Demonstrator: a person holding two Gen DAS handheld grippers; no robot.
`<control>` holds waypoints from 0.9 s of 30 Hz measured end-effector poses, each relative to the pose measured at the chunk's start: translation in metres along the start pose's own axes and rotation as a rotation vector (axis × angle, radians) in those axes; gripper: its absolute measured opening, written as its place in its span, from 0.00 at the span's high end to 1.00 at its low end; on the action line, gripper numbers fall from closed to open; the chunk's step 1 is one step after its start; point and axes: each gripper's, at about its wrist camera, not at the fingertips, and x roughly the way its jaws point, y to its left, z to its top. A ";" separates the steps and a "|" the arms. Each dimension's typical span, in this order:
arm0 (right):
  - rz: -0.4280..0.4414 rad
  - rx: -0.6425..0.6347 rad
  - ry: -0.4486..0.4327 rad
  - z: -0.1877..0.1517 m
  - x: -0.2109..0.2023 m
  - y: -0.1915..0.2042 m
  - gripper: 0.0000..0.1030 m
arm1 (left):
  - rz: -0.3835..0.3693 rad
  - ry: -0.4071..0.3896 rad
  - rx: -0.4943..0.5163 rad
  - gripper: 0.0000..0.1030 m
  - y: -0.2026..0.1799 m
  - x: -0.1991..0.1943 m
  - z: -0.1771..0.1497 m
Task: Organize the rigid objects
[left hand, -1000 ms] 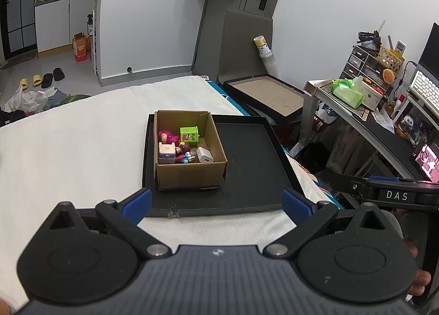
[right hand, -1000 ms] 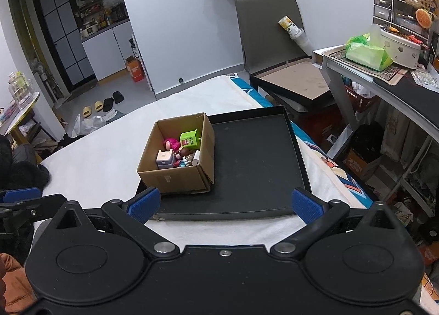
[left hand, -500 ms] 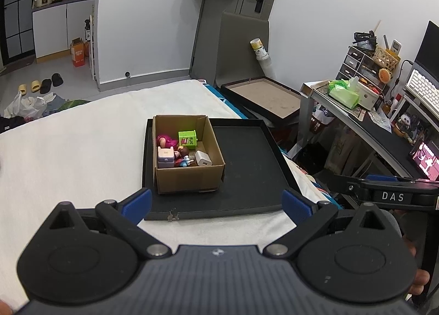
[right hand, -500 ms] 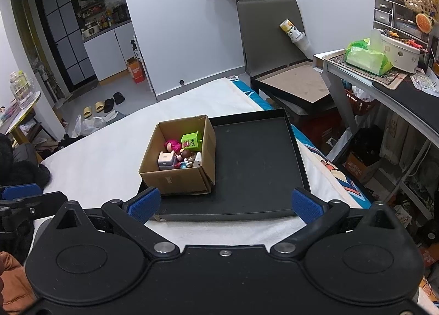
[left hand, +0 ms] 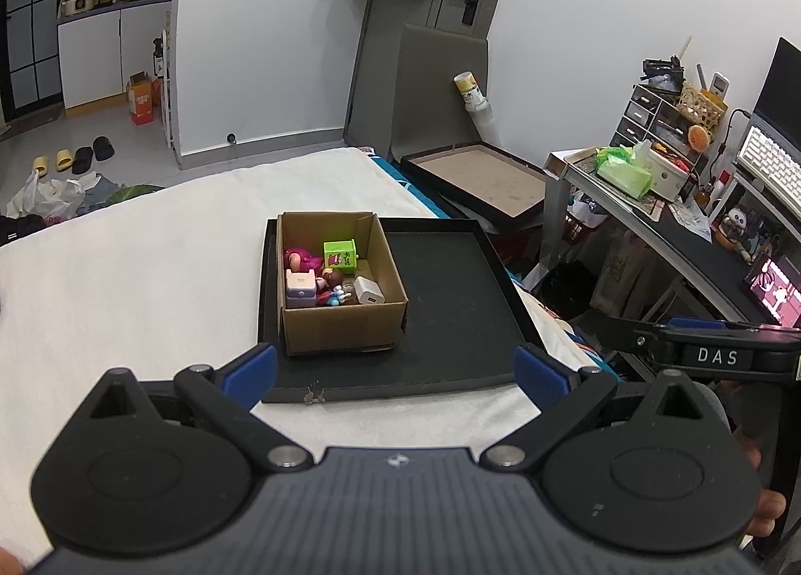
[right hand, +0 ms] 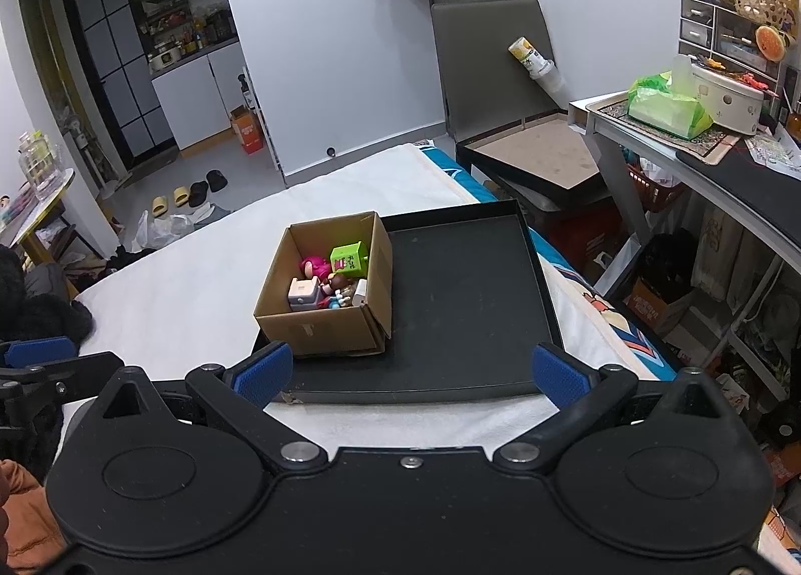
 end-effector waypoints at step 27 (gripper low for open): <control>-0.008 -0.009 -0.001 0.000 -0.005 0.003 0.00 | 0.002 0.000 -0.005 0.03 0.002 -0.002 0.000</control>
